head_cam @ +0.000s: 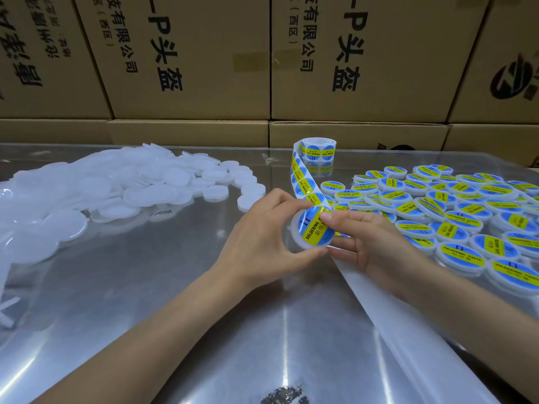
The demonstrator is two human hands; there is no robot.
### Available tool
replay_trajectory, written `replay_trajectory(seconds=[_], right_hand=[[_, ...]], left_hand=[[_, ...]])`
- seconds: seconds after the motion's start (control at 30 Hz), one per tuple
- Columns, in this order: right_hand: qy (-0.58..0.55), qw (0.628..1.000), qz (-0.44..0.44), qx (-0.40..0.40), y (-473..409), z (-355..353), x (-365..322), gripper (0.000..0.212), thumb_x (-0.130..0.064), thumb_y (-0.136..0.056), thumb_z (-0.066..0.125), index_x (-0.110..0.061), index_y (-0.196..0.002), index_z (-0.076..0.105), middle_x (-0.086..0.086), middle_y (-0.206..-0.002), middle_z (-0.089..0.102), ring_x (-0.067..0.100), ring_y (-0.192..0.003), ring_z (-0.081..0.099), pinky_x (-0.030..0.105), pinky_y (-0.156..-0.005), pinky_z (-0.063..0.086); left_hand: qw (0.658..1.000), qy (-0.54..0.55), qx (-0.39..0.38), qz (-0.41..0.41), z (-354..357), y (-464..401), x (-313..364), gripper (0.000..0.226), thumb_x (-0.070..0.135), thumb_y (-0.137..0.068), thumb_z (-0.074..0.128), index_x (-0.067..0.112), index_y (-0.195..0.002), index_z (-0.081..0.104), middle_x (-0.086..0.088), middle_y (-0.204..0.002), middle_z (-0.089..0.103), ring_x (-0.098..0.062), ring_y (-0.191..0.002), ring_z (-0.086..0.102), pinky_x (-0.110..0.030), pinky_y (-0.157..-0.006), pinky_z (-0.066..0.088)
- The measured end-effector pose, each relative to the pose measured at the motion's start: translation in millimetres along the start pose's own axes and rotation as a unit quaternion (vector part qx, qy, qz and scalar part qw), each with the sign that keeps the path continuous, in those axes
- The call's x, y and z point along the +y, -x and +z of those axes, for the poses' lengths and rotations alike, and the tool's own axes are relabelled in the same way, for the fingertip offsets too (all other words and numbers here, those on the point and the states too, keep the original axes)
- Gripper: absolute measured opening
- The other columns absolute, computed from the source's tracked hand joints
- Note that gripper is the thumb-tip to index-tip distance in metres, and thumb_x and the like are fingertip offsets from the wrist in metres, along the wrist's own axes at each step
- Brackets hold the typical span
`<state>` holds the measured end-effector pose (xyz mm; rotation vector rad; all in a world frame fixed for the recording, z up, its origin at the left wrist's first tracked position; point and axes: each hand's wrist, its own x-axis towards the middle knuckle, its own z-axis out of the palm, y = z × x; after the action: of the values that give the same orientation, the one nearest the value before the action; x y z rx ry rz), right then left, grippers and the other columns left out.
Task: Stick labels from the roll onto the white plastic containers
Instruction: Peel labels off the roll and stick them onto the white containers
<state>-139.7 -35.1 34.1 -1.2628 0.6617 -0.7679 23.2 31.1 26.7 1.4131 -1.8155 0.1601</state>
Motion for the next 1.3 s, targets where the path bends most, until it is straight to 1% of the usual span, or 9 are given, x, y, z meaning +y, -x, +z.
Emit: replay_trajectory(seconds=[0.47,0.67,0.83,0.97,1.07,1.13,1.2,1.27,1.3], right_hand=[[-0.003,1.000,0.007,0.007,1.5,1.8,0.3,0.027,-0.026,-0.065,0.071,-0.009,-0.087,0.071,0.008,-0.087,0.074,0.014,-0.064,0.069,0.018,-0.056,0.054],[-0.008,1.000,-0.005,-0.001,0.4,2.0,2.1,0.029,-0.026,-0.067,0.071,-0.008,-0.090,0.071,0.006,-0.086,0.074,0.012,-0.062,0.068,0.017,-0.055,0.053],[0.037,0.997,-0.066,0.036,0.1,7.7,8.9,0.010,-0.018,-0.081,0.069,-0.017,-0.071,0.069,-0.006,-0.060,0.067,0.002,-0.048,0.059,0.014,-0.050,0.049],[0.137,0.972,-0.187,0.040,-2.1,8.3,9.0,0.011,-0.009,-0.083,0.067,-0.019,-0.078,0.065,-0.008,-0.066,0.068,0.003,-0.057,0.062,0.017,-0.054,0.051],[0.195,0.951,-0.236,0.040,-3.6,6.5,10.2,0.009,-0.011,-0.084,0.067,-0.019,-0.085,0.064,-0.004,-0.094,0.071,0.011,-0.069,0.067,0.026,-0.062,0.055],[0.215,0.944,-0.248,0.040,-3.1,6.4,9.8,0.018,-0.017,-0.082,0.069,-0.029,-0.094,0.064,-0.005,-0.116,0.064,0.012,-0.075,0.070,0.027,-0.064,0.055],[0.233,0.943,-0.236,0.035,-2.5,4.0,7.3,0.053,-0.029,-0.073,0.074,-0.054,-0.114,0.051,-0.013,-0.127,0.054,0.006,-0.083,0.070,0.019,-0.066,0.054],[0.247,0.947,-0.196,0.050,-2.0,0.7,1.9,0.076,-0.045,-0.058,0.074,-0.063,-0.121,0.036,-0.014,-0.119,0.053,0.007,-0.080,0.070,0.021,-0.068,0.054],[0.245,0.951,-0.182,0.051,-2.1,-0.5,0.3,0.073,-0.050,-0.055,0.071,-0.054,-0.121,0.041,-0.012,-0.105,0.060,0.008,-0.071,0.068,0.021,-0.064,0.054]], left_hand=[[1.000,0.002,0.014,0.007,-0.4,0.7,5.3,0.056,0.049,-0.067,0.079,0.022,-0.114,0.065,0.011,-0.093,0.052,-0.001,-0.084,0.048,-0.034,-0.071,0.049],[1.000,0.008,0.022,0.007,-2.4,0.7,7.1,0.055,0.048,-0.066,0.081,0.022,-0.113,0.067,0.013,-0.091,0.050,0.002,-0.081,0.047,-0.027,-0.070,0.047],[0.999,0.022,0.035,-0.008,-4.3,0.5,9.1,0.053,0.050,-0.064,0.081,0.021,-0.107,0.069,0.011,-0.088,0.056,-0.001,-0.078,0.052,-0.029,-0.070,0.048],[0.998,0.021,0.053,-0.013,-5.7,-0.1,11.4,0.053,0.052,-0.060,0.083,0.020,-0.100,0.072,0.009,-0.084,0.059,-0.004,-0.077,0.056,-0.026,-0.068,0.048],[0.998,0.023,0.064,-0.012,-6.7,-1.2,12.5,0.050,0.050,-0.060,0.084,0.021,-0.099,0.072,0.008,-0.084,0.060,-0.005,-0.077,0.057,-0.026,-0.069,0.048],[0.997,0.024,0.065,-0.014,-7.9,-1.2,12.0,0.052,0.049,-0.060,0.084,0.019,-0.100,0.071,0.008,-0.085,0.060,-0.005,-0.078,0.057,-0.026,-0.070,0.049],[0.998,0.017,0.061,-0.012,-8.2,-0.6,11.7,0.053,0.051,-0.060,0.084,0.018,-0.099,0.071,0.009,-0.086,0.060,-0.004,-0.078,0.057,-0.027,-0.069,0.048],[0.998,0.017,0.056,-0.009,-7.3,-0.5,12.7,0.053,0.052,-0.060,0.083,0.018,-0.099,0.071,0.009,-0.086,0.061,-0.005,-0.079,0.056,-0.027,-0.069,0.048],[0.998,0.022,0.057,-0.006,-6.9,-1.0,13.4,0.053,0.052,-0.060,0.083,0.018,-0.100,0.071,0.009,-0.087,0.060,-0.005,-0.079,0.056,-0.026,-0.069,0.047]])
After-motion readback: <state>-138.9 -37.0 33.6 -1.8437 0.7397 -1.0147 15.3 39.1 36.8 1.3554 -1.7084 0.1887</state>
